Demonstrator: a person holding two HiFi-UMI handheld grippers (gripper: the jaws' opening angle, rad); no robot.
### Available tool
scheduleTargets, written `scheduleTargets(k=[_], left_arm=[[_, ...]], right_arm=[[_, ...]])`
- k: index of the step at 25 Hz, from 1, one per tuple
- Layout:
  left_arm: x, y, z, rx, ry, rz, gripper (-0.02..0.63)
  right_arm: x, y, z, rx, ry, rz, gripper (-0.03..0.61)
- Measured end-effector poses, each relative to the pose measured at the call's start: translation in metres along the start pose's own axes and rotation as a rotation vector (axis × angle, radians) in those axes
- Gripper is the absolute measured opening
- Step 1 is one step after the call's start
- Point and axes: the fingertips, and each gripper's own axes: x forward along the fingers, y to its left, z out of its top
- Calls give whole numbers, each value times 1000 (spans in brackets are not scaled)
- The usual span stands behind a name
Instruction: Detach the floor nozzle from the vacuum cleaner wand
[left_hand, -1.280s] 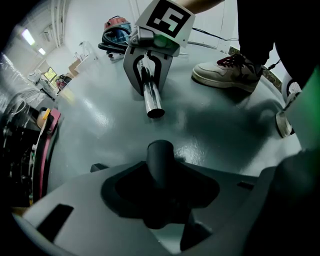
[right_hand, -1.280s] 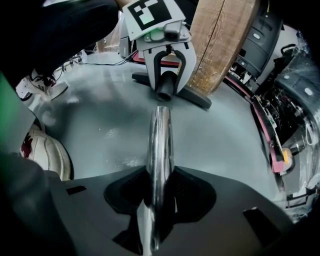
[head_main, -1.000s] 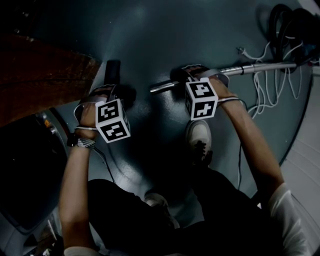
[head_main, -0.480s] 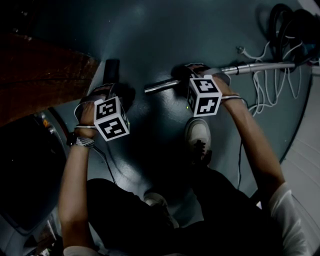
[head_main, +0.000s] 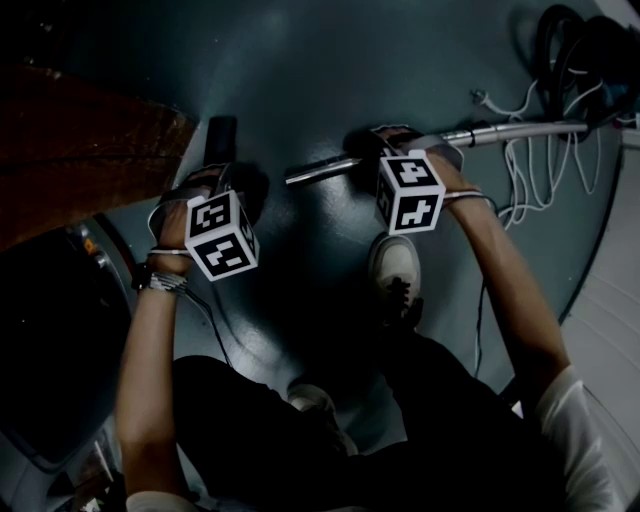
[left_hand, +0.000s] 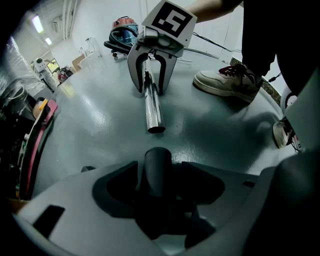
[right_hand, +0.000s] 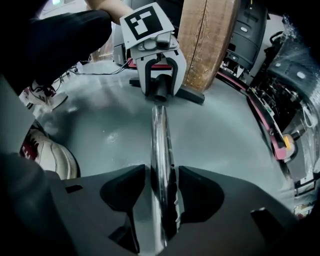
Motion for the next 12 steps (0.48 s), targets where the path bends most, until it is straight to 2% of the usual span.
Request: scheduleTargets(k=[3,7,12], left_arm=[[-6,6,3,-23,-15,14,275],[-17,10,17,-76,-89,12,279],[-32,14,31,-132,-171,24,279]], right_arm=[[-4,2,1,-3,-10,-5,213],[-9,2,-5,4,-18,-23,216],[-38,-15,20,80,-166,-96,216]])
